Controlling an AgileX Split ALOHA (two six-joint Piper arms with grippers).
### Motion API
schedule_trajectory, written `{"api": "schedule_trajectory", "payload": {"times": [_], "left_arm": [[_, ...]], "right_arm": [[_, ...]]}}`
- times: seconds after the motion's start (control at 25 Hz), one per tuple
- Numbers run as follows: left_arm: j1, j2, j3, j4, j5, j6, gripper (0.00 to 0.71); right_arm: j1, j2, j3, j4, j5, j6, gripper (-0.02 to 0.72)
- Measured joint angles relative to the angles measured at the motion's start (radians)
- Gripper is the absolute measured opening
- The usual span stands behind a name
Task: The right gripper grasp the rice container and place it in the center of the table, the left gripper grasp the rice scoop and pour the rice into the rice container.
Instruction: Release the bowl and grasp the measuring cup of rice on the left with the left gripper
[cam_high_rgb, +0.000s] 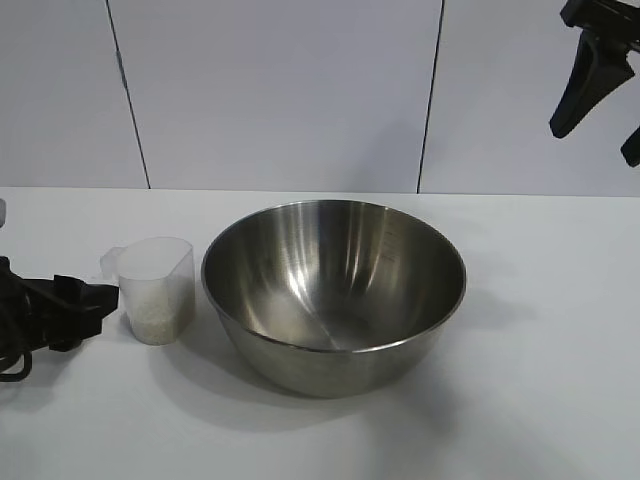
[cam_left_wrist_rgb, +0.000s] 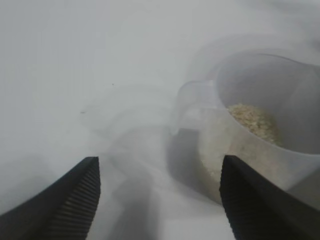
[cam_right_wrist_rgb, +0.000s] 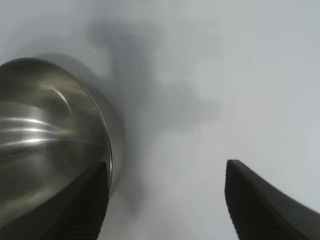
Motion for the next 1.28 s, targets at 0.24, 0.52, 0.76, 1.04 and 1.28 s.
{"api": "schedule_trajectory", "payload": {"times": [0.24,0.52,0.76,1.04,1.28], "left_arm": [[0.000,0.000,-0.031,-0.018,0.000,0.002,0.496],[0.000,0.000,-0.036,-0.018,0.000,0.002,0.496],[0.000,0.000,-0.036,-0.018,0.000,0.002,0.496],[0.000,0.000,-0.038,-0.018,0.000,0.002,0.496],[0.000,0.002,-0.057,-0.017,0.000,0.002,0.496]], "right_arm": [[0.000,0.000,0.000,0.000,0.000,0.000,0.463],[0.000,0.000,0.000,0.000,-0.002,0.000,0.463],[0.000,0.000,0.000,0.000,-0.002,0.000,0.463],[0.000,0.000,0.000,0.000,-0.002,0.000,0.463],[0.000,0.000,0.000,0.000,-0.002,0.000,0.463]]}}
